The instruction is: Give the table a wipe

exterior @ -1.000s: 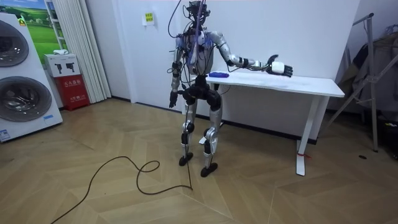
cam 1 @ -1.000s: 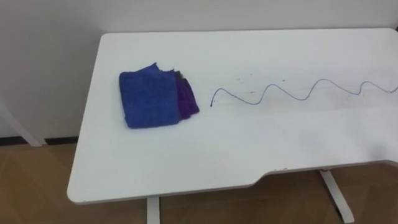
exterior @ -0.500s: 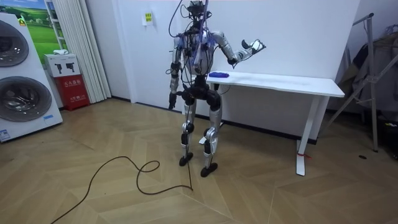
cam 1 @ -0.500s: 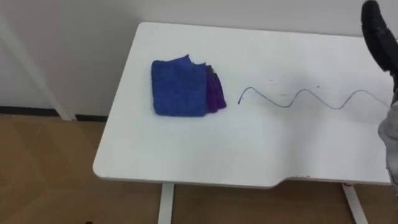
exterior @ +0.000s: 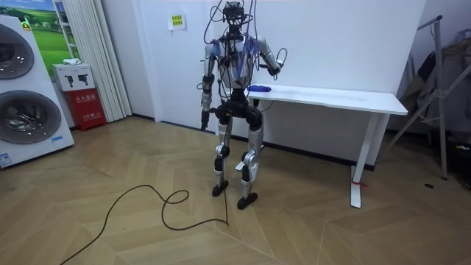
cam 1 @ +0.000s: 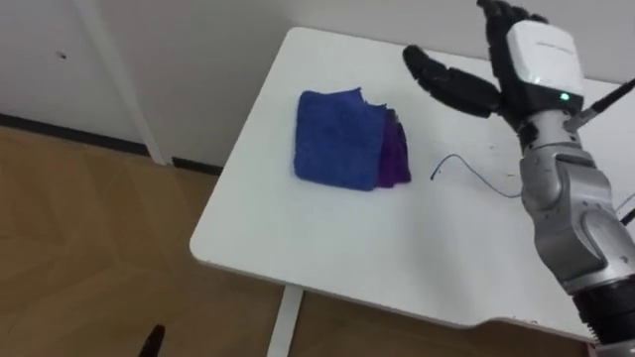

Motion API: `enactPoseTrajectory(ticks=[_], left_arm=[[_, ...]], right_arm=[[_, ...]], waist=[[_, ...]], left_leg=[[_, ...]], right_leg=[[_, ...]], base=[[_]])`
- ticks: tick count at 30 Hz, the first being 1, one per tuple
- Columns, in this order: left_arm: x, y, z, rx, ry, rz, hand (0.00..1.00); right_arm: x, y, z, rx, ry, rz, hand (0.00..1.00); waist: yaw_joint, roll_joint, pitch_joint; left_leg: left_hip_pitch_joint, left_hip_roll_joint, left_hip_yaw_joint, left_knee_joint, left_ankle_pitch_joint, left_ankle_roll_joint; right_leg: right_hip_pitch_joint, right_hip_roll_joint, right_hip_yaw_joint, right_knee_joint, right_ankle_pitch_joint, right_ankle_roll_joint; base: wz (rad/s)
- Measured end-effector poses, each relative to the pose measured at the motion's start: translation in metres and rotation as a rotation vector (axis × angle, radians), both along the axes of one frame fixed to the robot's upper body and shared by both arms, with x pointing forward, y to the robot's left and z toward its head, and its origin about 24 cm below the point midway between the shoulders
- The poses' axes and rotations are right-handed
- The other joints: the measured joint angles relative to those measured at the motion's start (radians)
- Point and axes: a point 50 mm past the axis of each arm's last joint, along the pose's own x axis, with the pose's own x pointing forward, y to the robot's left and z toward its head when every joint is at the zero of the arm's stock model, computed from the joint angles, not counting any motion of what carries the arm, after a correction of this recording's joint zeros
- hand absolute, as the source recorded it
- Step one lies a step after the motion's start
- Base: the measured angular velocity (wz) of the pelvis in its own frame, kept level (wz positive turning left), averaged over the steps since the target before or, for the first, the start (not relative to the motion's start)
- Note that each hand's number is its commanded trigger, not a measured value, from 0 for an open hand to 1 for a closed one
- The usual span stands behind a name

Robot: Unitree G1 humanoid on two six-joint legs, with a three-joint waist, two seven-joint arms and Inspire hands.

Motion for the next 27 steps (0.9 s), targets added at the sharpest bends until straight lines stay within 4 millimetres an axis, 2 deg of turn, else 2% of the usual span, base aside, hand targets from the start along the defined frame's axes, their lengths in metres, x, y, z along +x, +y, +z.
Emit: enactPoseTrajectory(ticks=[3, 7, 15, 17, 18, 19, 20, 21, 22, 23, 24, 25, 27], left_arm=[[0.006, -0.001, 0.001, -0.002, -0.013, -0.008, 0.00], [0.007, 0.000, 0.002, 0.002, -0.017, -0.012, 0.00], [-0.007, -0.002, -0.004, 0.000, 0.053, -0.035, 0.00], [-0.011, -0.001, -0.005, 0.003, 0.061, -0.034, 0.00], [-0.010, 0.000, -0.005, 0.008, 0.063, -0.047, 0.00], [-0.010, 0.006, -0.002, 0.028, 0.060, -0.052, 0.00], [-0.012, 0.012, -0.001, 0.041, 0.067, -0.035, 0.00], [-0.017, 0.012, -0.003, 0.042, 0.088, -0.032, 0.00], [-0.017, 0.010, -0.004, 0.037, 0.091, -0.040, 0.00], [-0.017, 0.008, -0.004, 0.032, 0.088, -0.046, 0.00], [-0.015, 0.005, -0.005, 0.020, 0.079, -0.052, 0.00], [-0.013, 0.003, -0.005, 0.020, 0.074, -0.063, 0.00], [-0.010, 0.001, -0.004, 0.016, 0.058, -0.064, 0.00]], right_arm=[[0.000, 0.008, -0.005, 0.005, 0.046, 0.028, 0.00], [-0.001, 0.012, -0.009, -0.133, 0.060, 0.026, 0.00], [-0.002, 0.013, -0.029, -0.214, 0.138, 0.028, 0.00], [-0.005, 0.012, -0.034, -0.217, 0.153, 0.029, 0.00], [-0.007, 0.012, -0.037, -0.214, 0.163, 0.034, 0.00], [-0.007, 0.020, -0.038, -0.221, 0.158, 0.069, 0.00], [-0.007, 0.029, -0.038, -0.260, 0.145, 0.115, 0.00], [-0.010, 0.029, -0.044, -0.270, 0.163, 0.119, 0.00], [-0.014, 0.027, -0.058, -0.281, 0.224, 0.110, 0.00], [-0.015, 0.025, -0.065, -0.291, 0.259, 0.103, 0.00], [-0.017, 0.022, -0.073, -0.301, 0.306, 0.090, 0.00], [-0.017, 0.021, -0.078, -0.311, 0.329, 0.087, 0.00], [-0.017, 0.023, -0.079, -0.324, 0.331, 0.103, 0.00]], waist=[[0.013, -0.004, 0.0006], [0.021, -0.004, 0.0019], [0.034, -0.011, 0.0057], [0.038, -0.012, 0.0063], [0.053, 0.001, 0.0131], [0.079, 0.004, 0.0133], [0.072, -0.007, 0.0141], [0.054, 0.002, 0.0100], [0.041, 0.002, 0.0108], [0.042, 0.001, 0.0119], [0.043, 0.001, 0.0121], [0.043, -0.005, 0.0083], [0.051, -0.015, 0.0064]], left_leg=[[-0.003, -0.003, -0.004, 0.000, 0.000, 0.000], [-0.003, -0.004, -0.040, -0.003, 0.000, 0.000], [-0.003, -0.005, -0.088, -0.017, 0.000, 0.000], [0.001, -0.001, -0.133, -0.018, 0.001, 0.001], [0.010, 0.028, -0.228, -0.019, 0.002, 0.002], [0.001, 0.059, -0.293, -0.016, 0.001, -0.001], [-0.016, 0.071, -0.294, -0.010, -0.009, -0.023], [-0.011, 0.083, -0.279, -0.013, -0.018, -0.050], [0.005, 0.089, -0.216, -0.026, -0.013, -0.067], [0.010, 0.083, -0.187, -0.037, -0.007, -0.068], [0.011, 0.079, -0.137, -0.054, 0.004, -0.044], [0.018, 0.068, -0.130, -0.050, 0.006, -0.038], [0.013, 0.057, -0.134, -0.048, 0.008, -0.034]], right_leg=[[0.004, -0.001, -0.007, -0.015, 0.000, 0.000], [0.017, -0.001, -0.046, -0.015, 0.000, 0.000], [0.022, 0.001, -0.098, -0.013, 0.000, 0.000], [0.007, 0.002, -0.105, 0.024, -0.001, 0.001], [-0.045, 0.011, -0.099, 0.095, -0.025, -0.007], [-0.109, 0.049, -0.060, 0.011, -0.012, -0.037], [-0.137, 0.066, -0.073, -0.077, 0.133, -0.080], [-0.128, 0.071, -0.091, -0.060, 0.138, -0.072], [-0.109, 0.071, -0.097, -0.044, 0.137, -0.073], [-0.098, 0.070, -0.087, -0.045, 0.137, -0.073], [-0.082, 0.069, -0.061, -0.048, 0.133, -0.067], [-0.080, 0.068, -0.056, -0.048, 0.127, -0.058], [-0.087, 0.068, -0.061, -0.049, 0.125, -0.054]], base=[[0.00], [0.15], [0.16], [-0.04], [-0.61], [-0.77], [-0.46], [0.19], [0.38], [0.31], [0.22], [0.22], [0.02]])
